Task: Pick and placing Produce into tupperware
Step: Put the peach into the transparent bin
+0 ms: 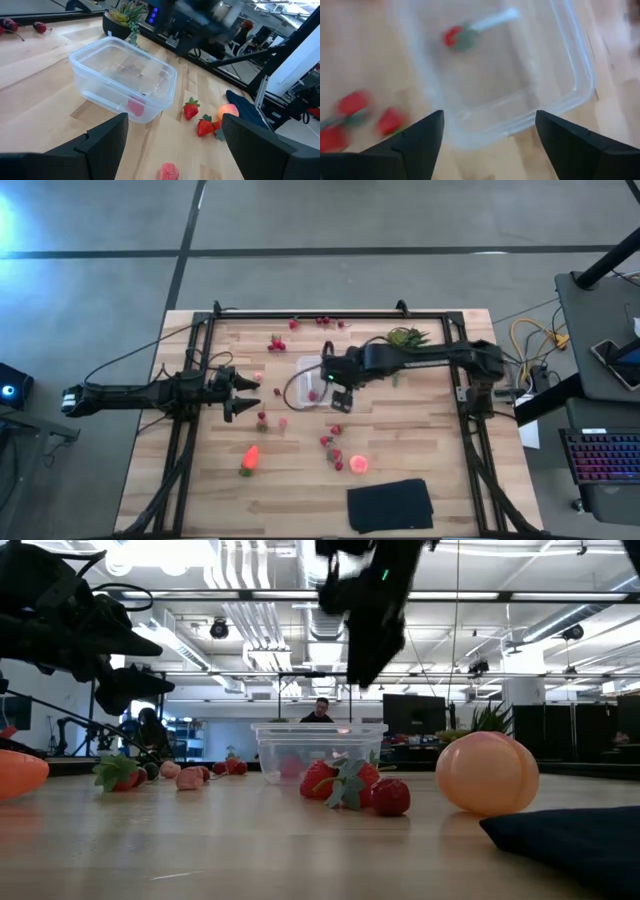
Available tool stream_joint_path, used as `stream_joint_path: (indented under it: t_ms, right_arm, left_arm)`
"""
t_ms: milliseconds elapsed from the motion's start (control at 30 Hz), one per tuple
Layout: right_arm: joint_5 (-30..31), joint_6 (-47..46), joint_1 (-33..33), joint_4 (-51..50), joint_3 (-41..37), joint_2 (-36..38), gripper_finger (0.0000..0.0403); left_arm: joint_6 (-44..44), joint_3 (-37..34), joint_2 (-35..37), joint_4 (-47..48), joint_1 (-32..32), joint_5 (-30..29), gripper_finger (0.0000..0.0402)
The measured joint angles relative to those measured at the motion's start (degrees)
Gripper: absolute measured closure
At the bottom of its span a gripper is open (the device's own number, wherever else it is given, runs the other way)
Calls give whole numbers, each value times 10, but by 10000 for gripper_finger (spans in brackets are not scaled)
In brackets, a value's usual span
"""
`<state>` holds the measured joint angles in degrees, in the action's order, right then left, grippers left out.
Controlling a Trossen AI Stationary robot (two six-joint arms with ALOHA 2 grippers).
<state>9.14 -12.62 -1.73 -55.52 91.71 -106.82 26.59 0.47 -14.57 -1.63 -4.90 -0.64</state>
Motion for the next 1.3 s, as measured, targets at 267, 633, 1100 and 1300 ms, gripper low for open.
stream_joint_path:
  t_ms: [267,633,1100,1300]
  right_arm:
    - [10,3,95,3,-123,129,94]
    - [20,-258,232,60,-264,176,87]
    - [-1,-106,307,218,-319,173,92]
    - [10,-92,322,267,-354,170,92]
  left_arm:
    - [0,0,0,0,0,0,95]
    - [0,0,0,0,0,0,95]
    - [0,0,1,0,0,0,95]
    - [0,0,0,0,0,0,95]
